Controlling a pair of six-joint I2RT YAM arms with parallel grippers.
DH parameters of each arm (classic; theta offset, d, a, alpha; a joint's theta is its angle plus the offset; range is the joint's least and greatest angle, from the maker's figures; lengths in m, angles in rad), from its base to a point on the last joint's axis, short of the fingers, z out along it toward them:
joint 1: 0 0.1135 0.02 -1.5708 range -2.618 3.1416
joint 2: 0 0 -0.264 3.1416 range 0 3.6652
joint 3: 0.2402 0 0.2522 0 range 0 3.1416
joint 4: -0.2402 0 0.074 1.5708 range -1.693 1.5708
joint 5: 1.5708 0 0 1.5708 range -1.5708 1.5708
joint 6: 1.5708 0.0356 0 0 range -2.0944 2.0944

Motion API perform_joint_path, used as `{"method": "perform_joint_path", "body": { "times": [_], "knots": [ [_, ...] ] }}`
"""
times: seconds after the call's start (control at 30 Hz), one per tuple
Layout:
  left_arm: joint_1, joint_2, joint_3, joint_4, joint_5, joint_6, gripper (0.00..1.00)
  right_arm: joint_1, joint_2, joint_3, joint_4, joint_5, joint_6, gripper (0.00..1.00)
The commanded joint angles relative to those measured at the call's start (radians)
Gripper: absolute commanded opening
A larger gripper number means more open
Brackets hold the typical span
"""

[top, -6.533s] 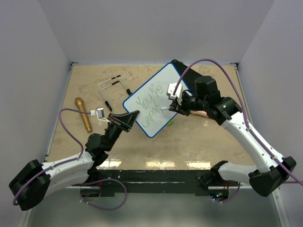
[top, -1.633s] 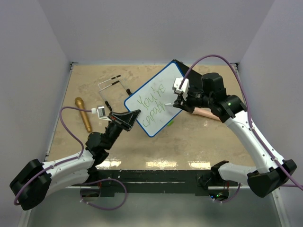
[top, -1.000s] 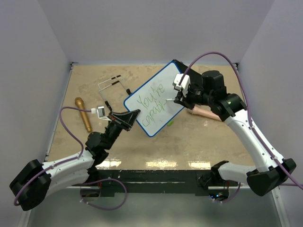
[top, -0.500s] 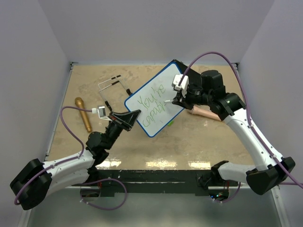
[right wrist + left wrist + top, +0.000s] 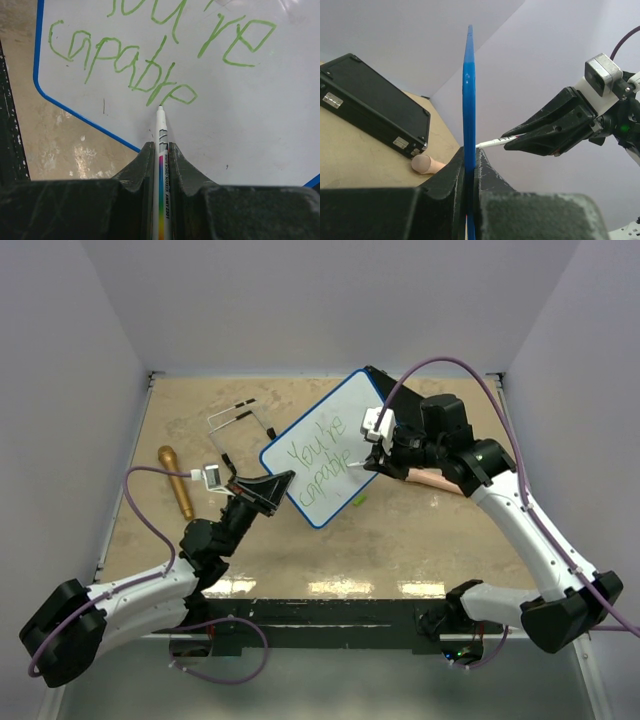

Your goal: Write a sentence on the whiteboard

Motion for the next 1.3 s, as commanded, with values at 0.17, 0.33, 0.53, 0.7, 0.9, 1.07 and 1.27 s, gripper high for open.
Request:
{"method": "perform_joint_path", "body": {
  "times": [0.17,0.33,0.53,0.7,0.9,1.07,1.27],
  "knots": [
    [0.005,-0.054,0.040,0.176,0.007,-0.016,0.00,-0.003,-0.048,-0.007,0.025,0.121,0.035,0.00],
    [0.005,-0.057,0.037,0.168,0.011,-0.017,0.00,-0.025,-0.053,0.039,0.024,0.103,0.043,0.00],
    [0.006,-0.088,0.020,0.128,0.007,-0.010,0.00,-0.043,-0.096,0.119,-0.093,-0.164,-0.054,0.00],
    [0.009,-0.142,-0.001,0.053,0.007,-0.010,0.00,-0.102,-0.148,0.082,-0.073,-0.199,-0.043,0.00],
    [0.011,-0.217,-0.043,0.016,0.031,-0.019,0.00,-0.171,-0.199,0.033,-0.059,-0.236,-0.051,0.00],
    [0.014,-0.280,-0.044,-0.042,0.028,-0.013,0.00,-0.191,-0.200,0.019,-0.062,-0.279,-0.065,0.00],
    [0.013,-0.346,-0.069,-0.070,0.031,-0.016,0.00,-0.201,-0.202,-0.002,-0.057,-0.310,-0.071,0.00]
  ]
}}
